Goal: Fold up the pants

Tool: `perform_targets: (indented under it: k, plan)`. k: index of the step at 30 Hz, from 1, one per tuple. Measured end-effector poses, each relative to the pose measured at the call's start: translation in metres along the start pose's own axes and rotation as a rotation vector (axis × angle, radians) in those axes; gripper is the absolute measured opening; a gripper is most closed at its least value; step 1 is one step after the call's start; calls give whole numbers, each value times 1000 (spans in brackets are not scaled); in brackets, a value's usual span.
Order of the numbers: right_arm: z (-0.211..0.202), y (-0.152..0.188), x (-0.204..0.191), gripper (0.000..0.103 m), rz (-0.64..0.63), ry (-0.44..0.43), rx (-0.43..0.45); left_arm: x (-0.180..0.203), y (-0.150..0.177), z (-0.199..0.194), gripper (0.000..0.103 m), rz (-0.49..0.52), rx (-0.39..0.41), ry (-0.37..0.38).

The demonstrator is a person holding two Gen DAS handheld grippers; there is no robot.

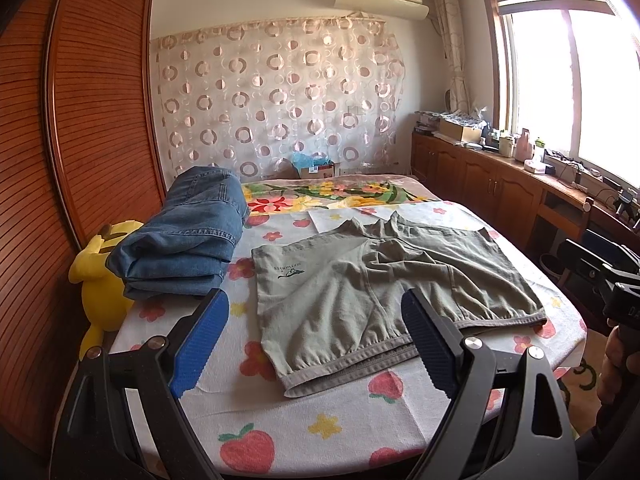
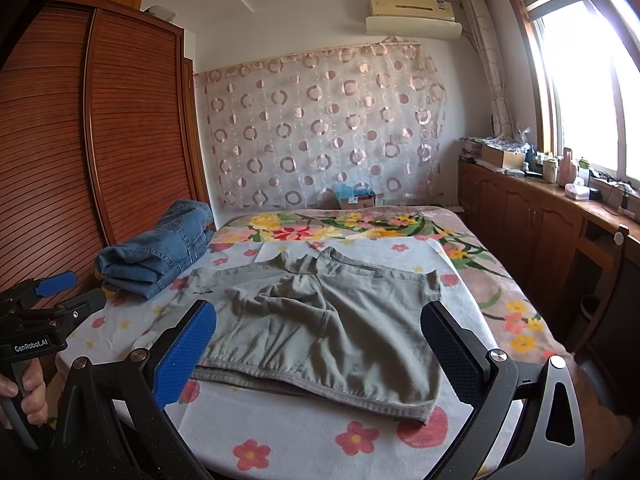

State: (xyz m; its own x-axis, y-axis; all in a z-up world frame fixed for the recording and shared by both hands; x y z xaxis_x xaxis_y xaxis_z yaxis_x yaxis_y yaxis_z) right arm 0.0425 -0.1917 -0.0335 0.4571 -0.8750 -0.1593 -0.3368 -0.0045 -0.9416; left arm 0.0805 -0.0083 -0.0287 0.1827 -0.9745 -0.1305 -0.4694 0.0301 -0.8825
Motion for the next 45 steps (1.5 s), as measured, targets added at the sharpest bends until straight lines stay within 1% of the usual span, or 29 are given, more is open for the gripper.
perform_targets:
  k: [11, 19, 45]
  plan:
    - [0, -1, 0, 102, 0, 1, 1, 0, 1, 0, 89, 1, 3, 3]
    - [-1, -1, 1, 102, 0, 0, 2, 1, -6, -8, 89, 4, 12, 5]
    - [-1, -1, -1, 102, 0, -3, 3, 2, -5, -9, 89, 5, 16, 3]
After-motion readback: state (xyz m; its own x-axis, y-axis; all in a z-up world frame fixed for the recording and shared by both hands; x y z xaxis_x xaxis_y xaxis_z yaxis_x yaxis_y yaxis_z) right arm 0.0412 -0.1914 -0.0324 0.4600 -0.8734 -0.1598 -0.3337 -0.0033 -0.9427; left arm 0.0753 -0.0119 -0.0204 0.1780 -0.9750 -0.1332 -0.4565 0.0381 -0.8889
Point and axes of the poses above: each gripper's, at about its wrist camera, not at the fingertips, and z roughly the way its jaws point, x to its right, y to its underside, the point moved 10 cm from there along z, roughly the way its jaws point, and after that the axes turned 13 degrees about -y, right-handed, at the moved point
